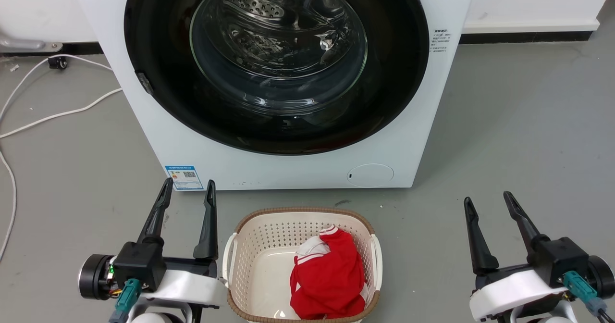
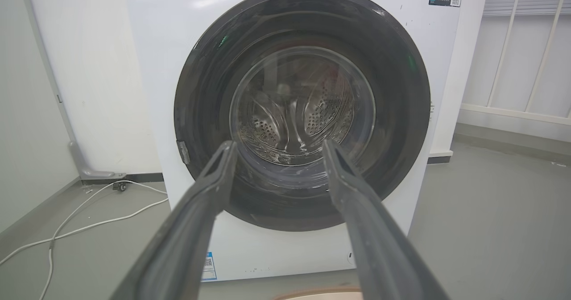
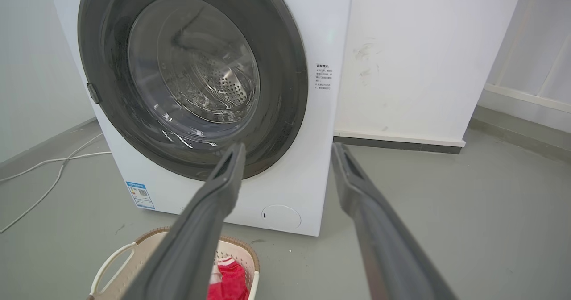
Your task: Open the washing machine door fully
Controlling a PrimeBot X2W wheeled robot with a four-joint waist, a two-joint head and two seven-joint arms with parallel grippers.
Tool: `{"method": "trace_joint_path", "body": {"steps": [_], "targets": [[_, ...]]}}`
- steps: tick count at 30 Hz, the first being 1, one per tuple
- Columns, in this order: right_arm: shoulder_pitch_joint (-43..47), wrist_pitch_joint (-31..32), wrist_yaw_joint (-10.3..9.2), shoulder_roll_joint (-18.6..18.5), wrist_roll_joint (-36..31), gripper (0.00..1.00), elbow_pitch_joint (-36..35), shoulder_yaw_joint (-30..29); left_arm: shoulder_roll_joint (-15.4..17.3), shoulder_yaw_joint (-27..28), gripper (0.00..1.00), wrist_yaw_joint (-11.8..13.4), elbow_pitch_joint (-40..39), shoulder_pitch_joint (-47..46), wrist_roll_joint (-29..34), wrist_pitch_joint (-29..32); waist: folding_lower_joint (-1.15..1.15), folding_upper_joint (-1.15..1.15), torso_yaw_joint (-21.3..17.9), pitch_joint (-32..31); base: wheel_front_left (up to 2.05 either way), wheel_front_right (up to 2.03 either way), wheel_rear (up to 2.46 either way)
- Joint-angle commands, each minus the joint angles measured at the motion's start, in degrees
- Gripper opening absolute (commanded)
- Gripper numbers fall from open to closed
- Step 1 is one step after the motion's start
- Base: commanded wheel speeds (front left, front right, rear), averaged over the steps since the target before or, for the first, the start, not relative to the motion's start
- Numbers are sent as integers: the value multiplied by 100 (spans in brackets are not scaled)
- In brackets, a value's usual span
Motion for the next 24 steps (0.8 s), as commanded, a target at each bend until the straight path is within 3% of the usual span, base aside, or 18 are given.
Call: {"method": "trace_joint_path", "body": {"steps": [1,18,19,20,21,24], "targets": [[56,-44,-2,17,-120,100,-20,14,2,10,100,-2,-8,62,105,-45,0,0,2,0,0,0,0],[13,-38,-2,17,-6,100,33,18,-36,81,100,-23,49,54,0,-58,0,0,-3,43,0,0,0],[6,-18,-2,17,27,94,43,18,-36,83,100,-20,48,50,1,-58,0,0,-4,49,0,0,0],[-5,-30,-2,17,92,40,41,16,-38,81,100,-19,49,46,1,-58,0,0,-2,55,0,0,0],[-18,-49,-2,17,124,0,41,17,-39,80,100,-18,47,41,5,-58,0,0,-1,62,0,0,0],[-57,-102,-2,17,246,0,15,12,-43,83,100,-11,32,31,21,-58,0,0,-5,75,0,0,0]]}}
